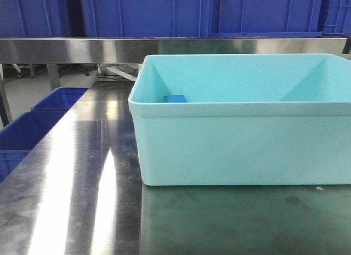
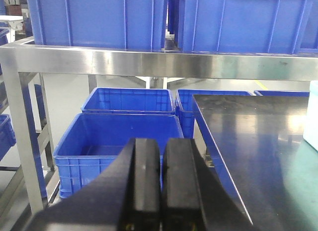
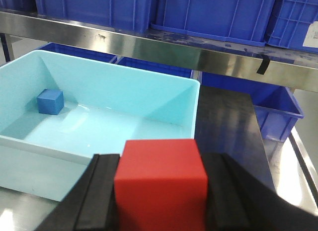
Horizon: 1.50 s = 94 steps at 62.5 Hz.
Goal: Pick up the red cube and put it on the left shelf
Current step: 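Lift the red cube out of the teal bin with the right gripper, then drive the base to the shelf rack holding the red cube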
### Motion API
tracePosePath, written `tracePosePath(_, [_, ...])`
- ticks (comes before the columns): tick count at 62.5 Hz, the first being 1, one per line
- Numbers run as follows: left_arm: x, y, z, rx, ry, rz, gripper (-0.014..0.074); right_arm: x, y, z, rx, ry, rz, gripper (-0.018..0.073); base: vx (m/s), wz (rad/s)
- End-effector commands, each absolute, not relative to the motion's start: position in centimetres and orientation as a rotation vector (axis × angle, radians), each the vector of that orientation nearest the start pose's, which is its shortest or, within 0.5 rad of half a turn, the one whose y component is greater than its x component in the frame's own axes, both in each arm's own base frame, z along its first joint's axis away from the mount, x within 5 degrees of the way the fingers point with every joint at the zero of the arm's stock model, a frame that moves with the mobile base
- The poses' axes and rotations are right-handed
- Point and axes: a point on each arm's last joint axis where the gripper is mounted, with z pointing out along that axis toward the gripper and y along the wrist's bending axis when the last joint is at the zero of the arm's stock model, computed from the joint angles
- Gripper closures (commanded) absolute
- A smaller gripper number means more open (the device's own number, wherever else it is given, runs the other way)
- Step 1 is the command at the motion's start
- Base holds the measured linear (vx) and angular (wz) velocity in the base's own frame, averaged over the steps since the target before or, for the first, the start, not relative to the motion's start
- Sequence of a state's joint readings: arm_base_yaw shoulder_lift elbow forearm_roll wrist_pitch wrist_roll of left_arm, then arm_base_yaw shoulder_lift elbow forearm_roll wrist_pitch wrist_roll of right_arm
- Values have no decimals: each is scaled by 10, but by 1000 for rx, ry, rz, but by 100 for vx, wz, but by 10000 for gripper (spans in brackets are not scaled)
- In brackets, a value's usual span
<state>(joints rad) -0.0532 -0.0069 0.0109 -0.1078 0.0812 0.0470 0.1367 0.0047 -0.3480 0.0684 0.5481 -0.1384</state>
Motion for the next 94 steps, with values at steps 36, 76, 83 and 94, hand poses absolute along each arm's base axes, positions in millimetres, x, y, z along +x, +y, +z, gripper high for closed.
tracePosePath(36, [56, -3, 203, -12, 1490, -105, 495, 28, 6, 291, -195, 1593, 57, 408, -2, 11])
tracePosePath(76, [56, -3, 203, -12, 1490, -105, 495, 28, 6, 291, -195, 1593, 57, 408, -8, 65])
tracePosePath(83, [56, -3, 203, -12, 1490, -105, 495, 28, 6, 291, -195, 1593, 57, 408, -10, 88])
tracePosePath(94, [56, -3, 203, -12, 1490, -105, 495, 28, 6, 291, -195, 1593, 57, 408, -10, 92])
